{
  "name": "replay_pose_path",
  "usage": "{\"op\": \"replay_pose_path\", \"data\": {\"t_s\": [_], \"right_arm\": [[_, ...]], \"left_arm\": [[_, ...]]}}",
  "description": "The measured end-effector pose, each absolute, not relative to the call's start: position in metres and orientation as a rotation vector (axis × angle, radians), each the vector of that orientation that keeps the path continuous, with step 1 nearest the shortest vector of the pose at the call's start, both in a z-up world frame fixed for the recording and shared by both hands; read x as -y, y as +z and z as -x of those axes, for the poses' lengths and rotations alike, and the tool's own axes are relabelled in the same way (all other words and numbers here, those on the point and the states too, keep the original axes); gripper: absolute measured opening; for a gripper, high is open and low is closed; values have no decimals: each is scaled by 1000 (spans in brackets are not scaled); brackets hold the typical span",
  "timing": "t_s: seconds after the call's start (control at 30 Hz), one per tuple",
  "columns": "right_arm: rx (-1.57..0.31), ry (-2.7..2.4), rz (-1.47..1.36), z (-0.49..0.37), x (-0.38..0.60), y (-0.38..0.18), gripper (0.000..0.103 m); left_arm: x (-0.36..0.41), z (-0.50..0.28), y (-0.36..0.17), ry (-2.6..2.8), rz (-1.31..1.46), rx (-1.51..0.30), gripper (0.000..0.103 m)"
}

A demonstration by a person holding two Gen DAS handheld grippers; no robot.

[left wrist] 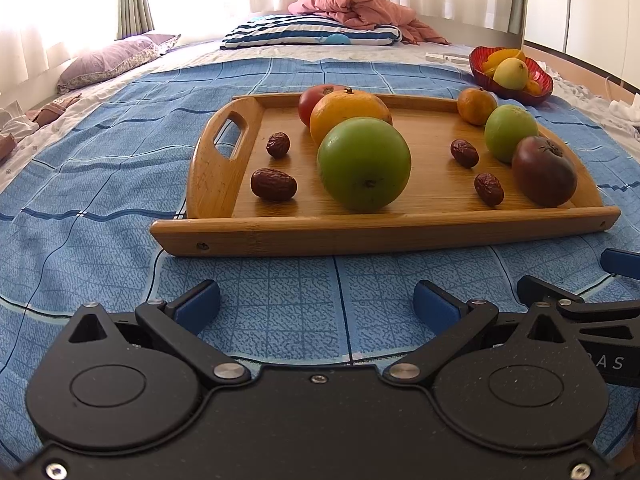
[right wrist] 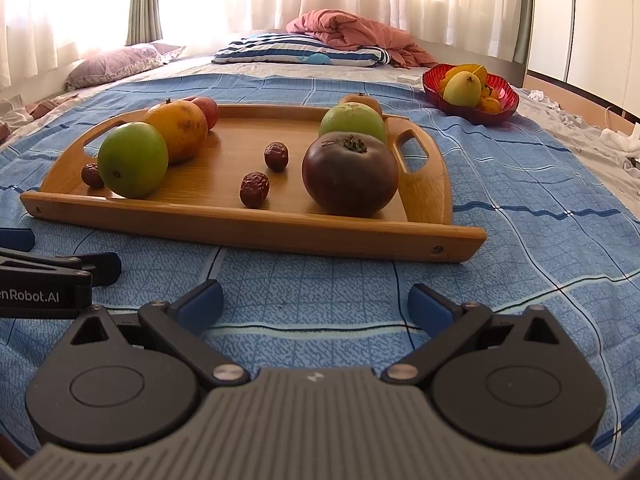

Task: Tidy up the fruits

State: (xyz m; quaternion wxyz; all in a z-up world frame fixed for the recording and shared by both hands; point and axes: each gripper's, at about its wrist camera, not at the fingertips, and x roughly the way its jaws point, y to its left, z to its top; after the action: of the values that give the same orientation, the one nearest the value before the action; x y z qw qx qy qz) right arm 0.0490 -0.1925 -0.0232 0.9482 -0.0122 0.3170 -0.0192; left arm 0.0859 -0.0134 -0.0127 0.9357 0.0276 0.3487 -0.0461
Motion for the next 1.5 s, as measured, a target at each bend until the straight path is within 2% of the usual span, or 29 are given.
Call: {"op": "replay_pose_path", "data": {"t_s": [1.5], "right_arm": [[-650, -36, 33, -50, 192, -24, 103]], "left_arm": [[15, -87, -16, -74, -54, -716, 103]]}}
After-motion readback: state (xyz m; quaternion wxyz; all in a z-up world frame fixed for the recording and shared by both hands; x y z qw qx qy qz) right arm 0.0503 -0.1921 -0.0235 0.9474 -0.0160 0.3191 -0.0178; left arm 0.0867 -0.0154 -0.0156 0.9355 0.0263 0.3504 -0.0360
